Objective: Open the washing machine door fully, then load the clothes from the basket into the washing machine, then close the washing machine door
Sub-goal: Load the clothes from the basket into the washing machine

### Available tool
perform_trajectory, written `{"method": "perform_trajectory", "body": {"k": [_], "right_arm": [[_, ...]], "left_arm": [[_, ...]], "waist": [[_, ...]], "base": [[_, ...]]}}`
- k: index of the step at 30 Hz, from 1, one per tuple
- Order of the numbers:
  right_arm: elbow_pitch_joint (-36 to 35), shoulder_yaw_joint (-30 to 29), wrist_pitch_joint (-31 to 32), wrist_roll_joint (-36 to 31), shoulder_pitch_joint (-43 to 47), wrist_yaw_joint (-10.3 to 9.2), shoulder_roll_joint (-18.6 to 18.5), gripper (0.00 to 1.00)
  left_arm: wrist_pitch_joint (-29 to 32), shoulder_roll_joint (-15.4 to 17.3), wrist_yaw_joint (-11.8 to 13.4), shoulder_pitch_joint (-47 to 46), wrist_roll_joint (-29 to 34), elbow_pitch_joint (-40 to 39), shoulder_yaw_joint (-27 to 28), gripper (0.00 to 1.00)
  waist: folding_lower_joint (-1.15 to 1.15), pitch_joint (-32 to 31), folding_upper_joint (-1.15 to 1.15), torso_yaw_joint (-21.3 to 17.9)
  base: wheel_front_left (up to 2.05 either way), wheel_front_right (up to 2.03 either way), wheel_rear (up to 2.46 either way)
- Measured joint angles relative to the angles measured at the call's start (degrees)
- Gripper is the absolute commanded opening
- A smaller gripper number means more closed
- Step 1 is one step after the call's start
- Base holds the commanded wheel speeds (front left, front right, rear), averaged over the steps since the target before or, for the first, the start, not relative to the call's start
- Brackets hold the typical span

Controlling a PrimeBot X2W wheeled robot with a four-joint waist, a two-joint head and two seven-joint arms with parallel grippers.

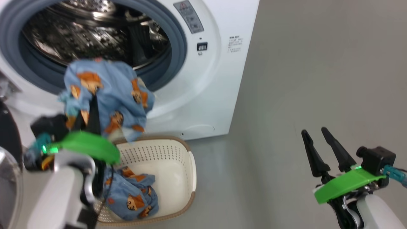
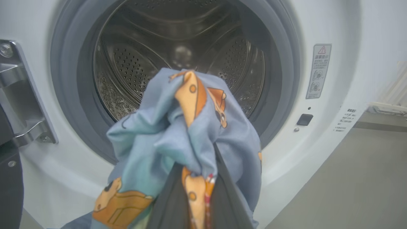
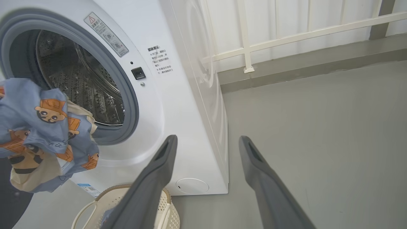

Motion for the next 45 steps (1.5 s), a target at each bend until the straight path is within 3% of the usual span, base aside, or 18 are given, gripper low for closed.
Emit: {"method": "perform_trajectory", "body": {"k": [15, 27, 34, 39, 40, 41, 45], "right_arm": [[-1.70, 0.47, -0.01, 0.12, -5.38, 0.00, 1.68, 1.00], [-2.93, 1.42, -0.01, 0.34, -9.40, 0.00, 4.01, 1.00], [-3.34, 1.87, -0.01, 0.48, -11.09, 0.00, 5.13, 1.00], [-3.42, 1.83, -0.01, 0.52, -11.49, 0.00, 5.47, 1.00], [-3.39, 1.82, -0.01, 0.52, -11.67, 0.00, 5.56, 1.00], [-3.32, 1.83, -0.01, 0.52, -11.93, 0.00, 5.65, 1.00], [-3.18, 1.88, -0.01, 0.52, -12.12, 0.00, 5.67, 1.00]], "left_arm": [[-0.43, 0.70, -0.57, -27.00, 1.20, 22.49, 1.26, 0.00], [-2.99, 3.23, -1.12, -45.53, 4.02, 37.80, 0.75, 0.00], [-5.48, 4.34, -1.08, -52.25, 6.03, 40.05, 0.40, 0.00], [-5.98, 4.56, 0.00, -54.36, 8.14, 32.14, 2.37, 0.00], [-5.98, 4.45, 0.15, -54.43, 8.40, 32.51, 2.68, 0.23], [-5.97, 4.24, 0.48, -54.30, 8.38, 33.77, 2.94, 1.00], [-5.95, 3.67, 0.48, -53.34, 8.45, 38.28, 2.82, 1.00]], "waist": [[0.00, 10.45, 0.00, -3.48], [0.00, 20.93, 0.00, -8.16], [0.00, 25.86, 0.00, -11.05], [0.00, 28.35, 0.00, -12.43], [0.00, 28.69, 0.00, -12.61], [0.00, 28.89, 0.00, -12.79], [0.00, 28.81, 0.00, -12.65]], "base": [[0.00, 0.00, 0.00], [0.00, 0.00, 0.00], [0.00, 0.00, 0.00], [0.00, 0.00, 0.00], [0.00, 0.00, 0.00], [0.00, 0.00, 0.00], [0.00, 0.00, 0.00]]}}
